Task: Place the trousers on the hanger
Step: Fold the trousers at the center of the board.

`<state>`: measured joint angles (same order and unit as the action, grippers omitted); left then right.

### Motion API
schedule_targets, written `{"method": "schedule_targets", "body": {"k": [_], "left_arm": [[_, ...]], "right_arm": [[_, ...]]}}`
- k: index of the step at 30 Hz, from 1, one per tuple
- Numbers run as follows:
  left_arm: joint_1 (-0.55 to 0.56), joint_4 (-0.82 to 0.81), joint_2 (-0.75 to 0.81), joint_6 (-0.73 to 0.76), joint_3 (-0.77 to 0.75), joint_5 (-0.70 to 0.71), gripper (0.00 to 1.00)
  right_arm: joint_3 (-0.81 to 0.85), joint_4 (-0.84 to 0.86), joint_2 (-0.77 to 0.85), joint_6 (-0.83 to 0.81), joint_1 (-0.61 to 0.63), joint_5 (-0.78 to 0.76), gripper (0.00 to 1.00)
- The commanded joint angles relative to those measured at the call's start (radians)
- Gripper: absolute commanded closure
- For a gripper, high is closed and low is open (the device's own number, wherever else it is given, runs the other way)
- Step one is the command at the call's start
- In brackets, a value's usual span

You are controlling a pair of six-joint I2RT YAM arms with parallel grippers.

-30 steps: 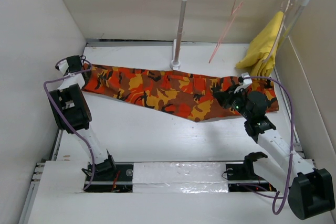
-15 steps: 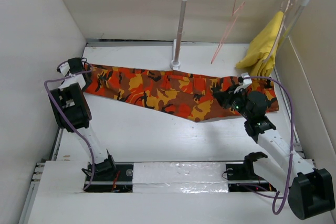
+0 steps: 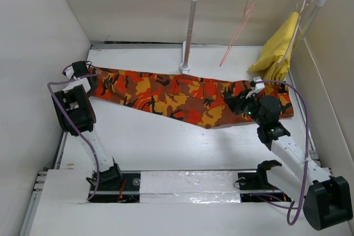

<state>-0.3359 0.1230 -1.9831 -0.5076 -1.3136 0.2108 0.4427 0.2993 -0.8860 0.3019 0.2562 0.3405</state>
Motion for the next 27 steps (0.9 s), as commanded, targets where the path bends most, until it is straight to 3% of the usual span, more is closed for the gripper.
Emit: {"method": "schedule_targets", "body": {"k": [1,2,3,6,14,19,23,27], "left_arm": [[-0.005,-0.006,-0.026,-0.020,-0.022,-0.063,0.65],[-0.005,-0.005,-0.028,-0.017,-0.026,-0.064,0.70],[-0.005,-0.005,-0.029,-0.014,-0.030,-0.064,0.82],[-0.005,-0.005,-0.028,0.009,-0.038,-0.045,0.99],[-0.005,0.044,0.033,0.061,0.002,0.041,1.00],[0.017,0.151,0.067,0.196,0.069,0.303,1.00],[0.020,0.177,0.154,0.192,0.140,0.174,1.00],[0.020,0.245,0.232,0.189,0.230,0.168,1.00]], "right_arm": [[0.045,0.049,-0.008,-0.012,0.006,0.008,0.83],[0.045,0.049,-0.010,-0.014,0.006,0.005,0.83],[0.045,0.052,-0.013,-0.015,0.006,0.005,0.84],[0.045,0.055,-0.021,-0.014,0.006,0.006,0.83],[0.044,0.060,-0.030,-0.010,0.006,0.008,0.84],[0.044,0.057,-0.016,-0.007,0.006,-0.017,0.83],[0.042,0.028,0.021,-0.015,0.006,-0.050,0.83],[0.053,-0.052,0.087,-0.040,-0.046,-0.080,0.83]]}}
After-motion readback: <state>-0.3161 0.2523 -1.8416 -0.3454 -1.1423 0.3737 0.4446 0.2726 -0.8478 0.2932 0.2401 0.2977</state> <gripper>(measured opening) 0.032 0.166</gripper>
